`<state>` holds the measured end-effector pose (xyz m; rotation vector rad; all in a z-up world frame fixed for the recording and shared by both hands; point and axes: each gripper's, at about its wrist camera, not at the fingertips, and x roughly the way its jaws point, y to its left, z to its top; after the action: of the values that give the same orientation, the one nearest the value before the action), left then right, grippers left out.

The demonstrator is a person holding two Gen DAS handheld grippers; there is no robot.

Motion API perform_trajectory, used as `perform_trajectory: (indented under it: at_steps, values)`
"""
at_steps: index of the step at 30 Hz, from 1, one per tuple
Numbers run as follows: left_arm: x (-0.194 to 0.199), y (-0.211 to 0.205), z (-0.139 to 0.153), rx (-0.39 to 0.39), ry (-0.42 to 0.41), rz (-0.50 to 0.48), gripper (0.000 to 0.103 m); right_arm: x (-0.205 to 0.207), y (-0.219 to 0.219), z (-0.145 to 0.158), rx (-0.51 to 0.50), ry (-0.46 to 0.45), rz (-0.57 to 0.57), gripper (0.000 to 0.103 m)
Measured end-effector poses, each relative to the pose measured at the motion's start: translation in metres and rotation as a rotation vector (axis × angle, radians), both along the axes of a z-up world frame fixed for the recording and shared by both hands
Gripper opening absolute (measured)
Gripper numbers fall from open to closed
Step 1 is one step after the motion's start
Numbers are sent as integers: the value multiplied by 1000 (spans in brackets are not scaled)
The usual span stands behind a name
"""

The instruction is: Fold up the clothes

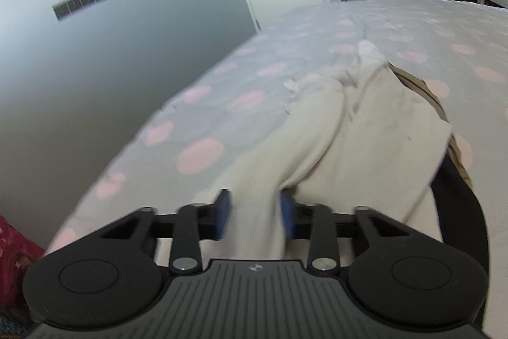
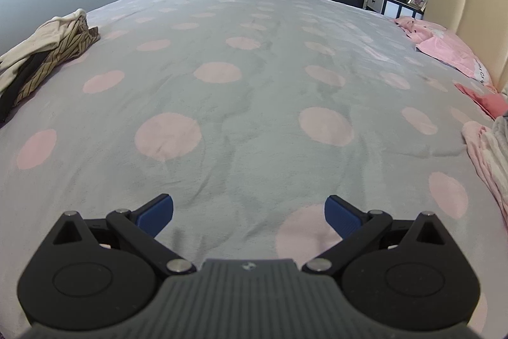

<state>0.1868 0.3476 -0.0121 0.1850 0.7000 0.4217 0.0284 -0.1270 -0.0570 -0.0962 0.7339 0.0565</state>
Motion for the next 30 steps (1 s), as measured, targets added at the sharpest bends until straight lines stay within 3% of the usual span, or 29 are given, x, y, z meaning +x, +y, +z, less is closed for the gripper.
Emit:
perform_trajectory:
  at_steps: [2,4,6,8,10,12,13,14,16,20,23,27,30]
  values:
    - [2,2,0,-18,14,-2,18,0,1,-1,1,1,1,102]
    - [4,1,-5,4,41,-8,18,0,1,-1,5,2,-2,102]
    - [5,-2,-8,36,34,0,24,-2,1,0,7,3,-2,102]
    - [8,0,-9,53,39,23,39,-3,0,2,8,1,-3,102]
    - [12,4,-9,52,46,44,46,-4,0,3,11,-4,-4,102]
    - [14,7,-6,28,40,51,39,-6,1,4,10,-11,-1,102]
    - [14,7,-3,12,33,47,20,-7,1,4,9,-15,2,102]
    - [14,4,1,16,27,47,8,-8,1,4,7,-19,3,102]
    - [12,-2,11,27,-14,31,3,-9,1,6,7,-27,2,102]
    - [4,-14,33,49,-99,0,3,-12,-1,10,17,-41,-1,102]
    - [-9,-36,61,55,-178,-92,3,-14,-3,12,19,-51,-1,102]
    - [-33,-81,106,-7,-273,-243,3,-18,-7,18,45,-71,-9,102]
    - [-54,-123,128,-68,-283,-347,3,-23,-9,25,50,-93,-8,102]
